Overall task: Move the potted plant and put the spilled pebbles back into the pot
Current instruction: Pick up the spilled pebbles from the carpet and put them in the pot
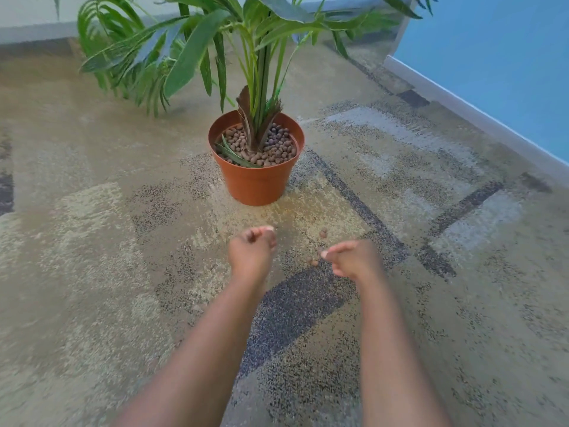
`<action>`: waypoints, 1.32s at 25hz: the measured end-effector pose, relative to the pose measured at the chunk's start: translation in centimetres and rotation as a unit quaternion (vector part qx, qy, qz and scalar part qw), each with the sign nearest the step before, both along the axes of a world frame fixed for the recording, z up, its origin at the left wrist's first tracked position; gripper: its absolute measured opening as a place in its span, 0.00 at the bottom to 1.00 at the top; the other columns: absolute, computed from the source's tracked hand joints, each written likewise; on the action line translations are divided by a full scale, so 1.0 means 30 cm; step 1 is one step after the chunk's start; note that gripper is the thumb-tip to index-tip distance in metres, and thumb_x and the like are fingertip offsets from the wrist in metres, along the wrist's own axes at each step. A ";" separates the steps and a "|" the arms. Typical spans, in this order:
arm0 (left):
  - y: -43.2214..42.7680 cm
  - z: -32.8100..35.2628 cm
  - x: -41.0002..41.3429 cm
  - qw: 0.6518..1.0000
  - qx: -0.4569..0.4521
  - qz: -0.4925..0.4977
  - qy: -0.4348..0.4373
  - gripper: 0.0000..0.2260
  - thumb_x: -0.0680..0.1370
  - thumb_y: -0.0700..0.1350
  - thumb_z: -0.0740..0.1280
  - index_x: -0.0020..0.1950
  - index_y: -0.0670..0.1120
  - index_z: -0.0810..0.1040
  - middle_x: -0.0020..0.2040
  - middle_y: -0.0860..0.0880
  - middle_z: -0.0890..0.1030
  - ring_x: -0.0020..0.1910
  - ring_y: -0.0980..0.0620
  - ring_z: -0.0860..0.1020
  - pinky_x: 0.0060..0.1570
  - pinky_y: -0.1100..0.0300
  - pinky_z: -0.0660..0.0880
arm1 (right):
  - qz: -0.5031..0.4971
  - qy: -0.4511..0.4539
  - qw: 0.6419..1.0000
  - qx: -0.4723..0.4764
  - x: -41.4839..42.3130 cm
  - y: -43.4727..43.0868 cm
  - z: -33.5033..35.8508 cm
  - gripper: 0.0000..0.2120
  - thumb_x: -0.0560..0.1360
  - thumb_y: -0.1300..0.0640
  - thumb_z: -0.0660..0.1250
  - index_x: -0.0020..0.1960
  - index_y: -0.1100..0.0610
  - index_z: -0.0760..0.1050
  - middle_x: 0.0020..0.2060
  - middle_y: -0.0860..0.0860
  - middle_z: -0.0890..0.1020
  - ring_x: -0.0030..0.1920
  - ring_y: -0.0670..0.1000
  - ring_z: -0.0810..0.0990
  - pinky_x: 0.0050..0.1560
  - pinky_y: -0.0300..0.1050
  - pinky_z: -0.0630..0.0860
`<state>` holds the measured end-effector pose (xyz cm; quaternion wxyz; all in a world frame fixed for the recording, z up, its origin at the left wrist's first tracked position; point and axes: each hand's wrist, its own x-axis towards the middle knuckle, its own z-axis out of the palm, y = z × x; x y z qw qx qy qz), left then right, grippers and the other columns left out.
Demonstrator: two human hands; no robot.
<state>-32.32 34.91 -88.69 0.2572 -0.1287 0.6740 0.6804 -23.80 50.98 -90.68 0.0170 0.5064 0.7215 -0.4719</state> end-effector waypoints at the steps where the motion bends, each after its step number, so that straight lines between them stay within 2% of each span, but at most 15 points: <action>1: 0.006 -0.026 0.012 1.000 -0.012 -0.013 0.012 0.03 0.77 0.38 0.67 0.47 0.45 0.78 0.47 0.47 0.82 0.47 0.49 0.81 0.51 0.55 0.80 | 0.048 -0.018 0.998 0.031 -0.012 -0.028 -0.017 0.11 0.68 0.55 0.78 0.49 0.54 0.83 0.47 0.49 0.85 0.41 0.49 0.84 0.42 0.43 0.81; 3: 0.018 -0.070 0.024 0.995 -0.061 -0.053 0.065 0.03 0.77 0.39 0.68 0.46 0.45 0.79 0.44 0.49 0.82 0.45 0.49 0.82 0.48 0.56 0.81 | 0.111 -0.016 0.988 0.106 -0.035 -0.080 -0.053 0.20 0.66 0.51 0.79 0.56 0.56 0.81 0.51 0.51 0.84 0.47 0.51 0.84 0.51 0.46 0.80; 6: 0.039 -0.128 0.037 0.962 -0.162 -0.142 0.170 0.04 0.75 0.41 0.71 0.48 0.48 0.81 0.43 0.54 0.83 0.44 0.54 0.81 0.46 0.59 0.80 | 0.107 0.009 0.978 0.181 -0.051 -0.105 -0.086 0.23 0.67 0.55 0.79 0.60 0.57 0.80 0.54 0.55 0.84 0.51 0.53 0.83 0.55 0.50 0.80; 8: 0.056 -0.170 0.052 0.917 -0.224 -0.221 0.246 0.11 0.74 0.40 0.72 0.56 0.48 0.81 0.49 0.53 0.83 0.46 0.55 0.81 0.49 0.63 0.78 | 0.077 0.026 0.987 0.136 -0.043 -0.081 -0.090 0.21 0.68 0.61 0.79 0.60 0.57 0.80 0.52 0.55 0.85 0.46 0.51 0.83 0.47 0.45 0.81; 10: 0.079 -0.201 0.061 0.862 -0.259 -0.300 0.315 0.17 0.74 0.39 0.72 0.63 0.47 0.79 0.54 0.50 0.82 0.48 0.54 0.79 0.50 0.64 0.76 | 0.062 0.035 0.994 0.084 -0.027 -0.038 -0.088 0.21 0.68 0.64 0.78 0.59 0.55 0.80 0.49 0.52 0.85 0.39 0.44 0.82 0.36 0.34 0.76; 12: 0.097 -0.214 0.058 0.836 -0.263 -0.341 0.339 0.19 0.74 0.41 0.73 0.64 0.48 0.77 0.54 0.50 0.81 0.47 0.55 0.77 0.52 0.61 0.76 | 0.049 0.044 0.995 0.069 -0.016 0.006 -0.084 0.19 0.68 0.65 0.77 0.56 0.53 0.81 0.47 0.49 0.85 0.36 0.40 0.80 0.29 0.29 0.72; 18: 0.182 -0.240 0.052 0.796 -0.285 -0.377 0.378 0.13 0.75 0.46 0.72 0.58 0.46 0.81 0.49 0.50 0.73 0.45 0.51 0.75 0.45 0.60 0.76 | 0.037 0.057 0.992 0.103 -0.047 0.077 -0.094 0.12 0.69 0.62 0.77 0.52 0.54 0.83 0.48 0.49 0.85 0.39 0.41 0.80 0.34 0.32 0.70; 20: 0.205 -0.243 0.046 0.783 -0.306 -0.382 0.384 0.09 0.77 0.44 0.70 0.56 0.45 0.81 0.50 0.47 0.73 0.45 0.47 0.77 0.41 0.55 0.78 | 0.068 0.063 0.989 0.119 -0.070 0.080 -0.105 0.12 0.69 0.61 0.78 0.52 0.55 0.84 0.48 0.49 0.86 0.38 0.39 0.80 0.35 0.30 0.70; 22: 0.206 -0.252 0.041 0.772 -0.319 -0.368 0.408 0.06 0.78 0.41 0.67 0.53 0.44 0.82 0.47 0.46 0.73 0.41 0.47 0.76 0.35 0.54 0.75 | 0.102 0.052 0.984 0.139 -0.094 0.074 -0.121 0.13 0.69 0.61 0.78 0.52 0.57 0.84 0.48 0.51 0.86 0.41 0.43 0.82 0.40 0.30 0.72; 25: 0.193 -0.262 0.057 0.717 -0.341 -0.363 0.488 0.06 0.78 0.42 0.67 0.50 0.42 0.82 0.44 0.47 0.75 0.39 0.48 0.73 0.31 0.56 0.71 | 0.109 0.050 0.978 0.170 -0.108 0.068 -0.141 0.12 0.68 0.61 0.78 0.51 0.59 0.84 0.47 0.52 0.86 0.43 0.48 0.84 0.41 0.30 0.73; 26: 0.186 -0.259 0.064 0.713 -0.338 -0.355 0.502 0.05 0.78 0.42 0.67 0.50 0.43 0.82 0.44 0.48 0.75 0.38 0.49 0.73 0.30 0.57 0.70 | 0.113 0.057 0.977 0.174 -0.105 0.068 -0.146 0.11 0.68 0.62 0.78 0.50 0.59 0.84 0.46 0.52 0.86 0.43 0.47 0.84 0.41 0.30 0.74; 28: 0.173 -0.248 0.062 0.756 -0.313 -0.314 0.481 0.05 0.78 0.43 0.68 0.49 0.44 0.83 0.46 0.48 0.78 0.38 0.51 0.76 0.32 0.59 0.75 | 0.110 0.070 0.978 0.164 -0.089 0.071 -0.151 0.11 0.68 0.63 0.78 0.50 0.58 0.84 0.45 0.51 0.86 0.41 0.45 0.83 0.42 0.32 0.76; 30: 0.153 -0.228 0.043 0.827 -0.262 -0.255 0.427 0.04 0.76 0.41 0.69 0.50 0.45 0.83 0.50 0.48 0.80 0.43 0.51 0.79 0.44 0.58 0.81 | 0.076 0.072 0.981 0.164 -0.069 0.091 -0.149 0.12 0.69 0.63 0.77 0.52 0.57 0.83 0.45 0.50 0.85 0.38 0.40 0.80 0.40 0.32 0.78; 31: 0.137 -0.216 0.028 0.860 -0.236 -0.231 0.389 0.06 0.75 0.39 0.70 0.50 0.46 0.83 0.51 0.50 0.80 0.45 0.52 0.79 0.50 0.59 0.80 | 0.057 0.072 0.981 0.169 -0.065 0.105 -0.148 0.13 0.69 0.63 0.77 0.54 0.57 0.82 0.46 0.51 0.85 0.37 0.38 0.79 0.38 0.32 0.77; 33: 0.103 -0.192 -0.009 0.910 -0.202 -0.192 0.307 0.08 0.74 0.39 0.71 0.49 0.51 0.81 0.48 0.54 0.79 0.45 0.59 0.78 0.51 0.63 0.79 | 0.057 0.064 0.981 0.176 -0.078 0.130 -0.143 0.16 0.71 0.63 0.75 0.59 0.57 0.80 0.48 0.52 0.84 0.36 0.38 0.77 0.32 0.29 0.73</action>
